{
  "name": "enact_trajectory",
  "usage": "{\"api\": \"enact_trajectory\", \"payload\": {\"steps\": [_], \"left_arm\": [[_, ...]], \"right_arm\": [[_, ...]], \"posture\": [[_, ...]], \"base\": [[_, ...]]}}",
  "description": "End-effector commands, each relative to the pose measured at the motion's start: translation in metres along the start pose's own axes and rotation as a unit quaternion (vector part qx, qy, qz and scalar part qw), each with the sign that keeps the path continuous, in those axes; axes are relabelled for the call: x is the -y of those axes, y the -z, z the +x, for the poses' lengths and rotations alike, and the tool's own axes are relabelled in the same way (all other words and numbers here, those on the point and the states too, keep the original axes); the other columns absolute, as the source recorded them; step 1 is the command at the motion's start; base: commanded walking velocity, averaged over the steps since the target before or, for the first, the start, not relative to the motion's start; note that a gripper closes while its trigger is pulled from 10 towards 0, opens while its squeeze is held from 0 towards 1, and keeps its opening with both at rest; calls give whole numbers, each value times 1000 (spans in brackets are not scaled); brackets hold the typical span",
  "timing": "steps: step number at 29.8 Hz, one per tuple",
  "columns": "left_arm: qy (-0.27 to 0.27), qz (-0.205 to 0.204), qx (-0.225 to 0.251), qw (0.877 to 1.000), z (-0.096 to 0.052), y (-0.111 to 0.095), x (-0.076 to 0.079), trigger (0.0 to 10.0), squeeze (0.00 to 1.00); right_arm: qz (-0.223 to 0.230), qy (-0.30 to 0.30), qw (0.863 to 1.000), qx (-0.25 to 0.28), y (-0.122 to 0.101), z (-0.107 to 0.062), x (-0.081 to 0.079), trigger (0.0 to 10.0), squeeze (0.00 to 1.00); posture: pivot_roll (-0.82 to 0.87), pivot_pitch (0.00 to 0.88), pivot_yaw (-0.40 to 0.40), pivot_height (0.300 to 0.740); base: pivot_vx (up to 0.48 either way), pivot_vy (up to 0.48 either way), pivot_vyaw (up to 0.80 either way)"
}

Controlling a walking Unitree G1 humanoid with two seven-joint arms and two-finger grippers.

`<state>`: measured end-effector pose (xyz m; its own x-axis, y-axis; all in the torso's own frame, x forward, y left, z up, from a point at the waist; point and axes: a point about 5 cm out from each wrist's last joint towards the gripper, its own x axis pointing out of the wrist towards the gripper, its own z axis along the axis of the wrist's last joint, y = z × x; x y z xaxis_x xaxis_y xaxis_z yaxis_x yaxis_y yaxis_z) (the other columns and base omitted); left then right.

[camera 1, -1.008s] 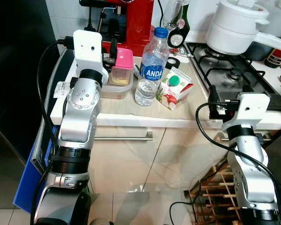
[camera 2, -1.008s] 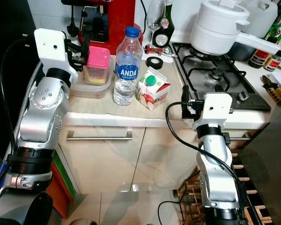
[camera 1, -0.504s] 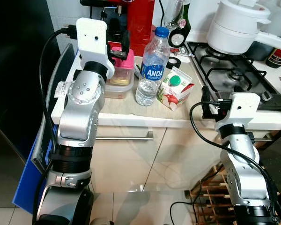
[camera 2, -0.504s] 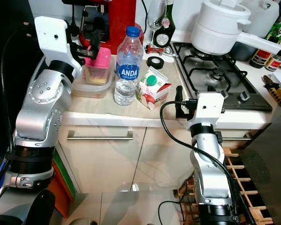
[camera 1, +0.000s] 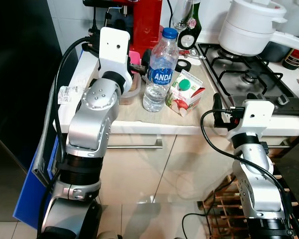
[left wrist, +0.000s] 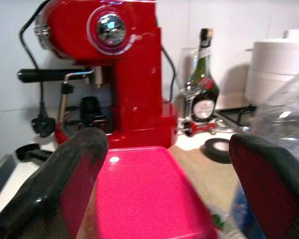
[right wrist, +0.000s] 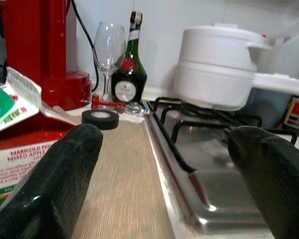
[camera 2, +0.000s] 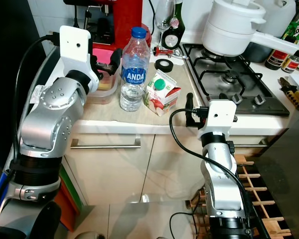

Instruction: Restocking fridge

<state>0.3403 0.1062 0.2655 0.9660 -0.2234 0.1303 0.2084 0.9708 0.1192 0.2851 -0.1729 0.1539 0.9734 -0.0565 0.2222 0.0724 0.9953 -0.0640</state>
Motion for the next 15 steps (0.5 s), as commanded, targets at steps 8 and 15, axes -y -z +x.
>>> {"api": "enact_trajectory", "payload": {"steps": [8, 15], "left_arm": [[4, -28, -23, 999, 1, -7, 1, 10000, 0], [15, -61, -28, 998, 1, -12, 3, 10000, 0]], "right_arm": [[3, 2, 1000, 1, 1, 2, -3, 10000, 0], [0, 1, 1000, 2, 1, 3, -2, 10000, 0]], "posture": [[85, 0, -45, 740], [87, 0, -45, 740]], "base": [[0, 0, 0], [0, 0, 0]]}}
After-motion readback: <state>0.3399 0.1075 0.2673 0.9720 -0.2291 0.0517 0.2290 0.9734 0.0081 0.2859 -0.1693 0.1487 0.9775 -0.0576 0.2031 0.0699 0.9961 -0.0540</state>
